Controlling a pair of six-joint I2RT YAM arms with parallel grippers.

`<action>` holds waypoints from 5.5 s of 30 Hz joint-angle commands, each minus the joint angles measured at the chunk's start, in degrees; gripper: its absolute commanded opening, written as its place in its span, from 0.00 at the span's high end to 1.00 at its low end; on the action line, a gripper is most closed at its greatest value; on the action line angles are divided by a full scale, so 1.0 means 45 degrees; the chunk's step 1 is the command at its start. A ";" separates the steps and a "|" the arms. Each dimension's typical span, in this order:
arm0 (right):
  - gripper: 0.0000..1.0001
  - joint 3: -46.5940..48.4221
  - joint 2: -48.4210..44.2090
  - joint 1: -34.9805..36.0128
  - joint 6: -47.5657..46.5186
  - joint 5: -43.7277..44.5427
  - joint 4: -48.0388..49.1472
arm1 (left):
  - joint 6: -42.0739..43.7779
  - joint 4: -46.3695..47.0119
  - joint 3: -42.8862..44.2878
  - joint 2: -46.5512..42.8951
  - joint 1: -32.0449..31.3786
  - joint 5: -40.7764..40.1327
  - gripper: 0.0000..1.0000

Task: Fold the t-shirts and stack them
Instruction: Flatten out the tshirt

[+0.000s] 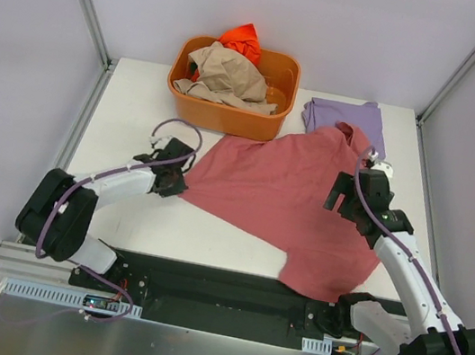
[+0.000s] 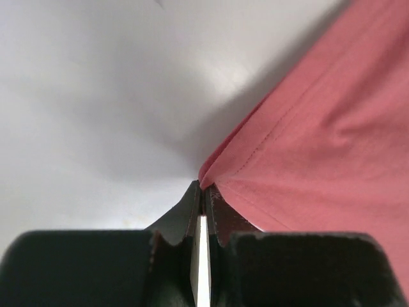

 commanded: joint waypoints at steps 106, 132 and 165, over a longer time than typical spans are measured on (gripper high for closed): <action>1.00 0.2579 -0.0392 0.1874 0.0256 0.1403 -0.1940 | 0.0209 0.1102 0.0591 -0.5222 0.2953 0.0578 1.00; 1.00 1.7815 0.0154 0.0779 -0.6953 -0.0817 -0.1469 | 0.3158 0.0869 1.0983 -0.7954 0.2953 0.2727 1.00; 1.00 0.8350 0.6243 -0.0335 -0.4982 -0.1052 0.3080 | 0.3199 0.2333 0.4579 0.0416 0.3460 -0.1942 1.00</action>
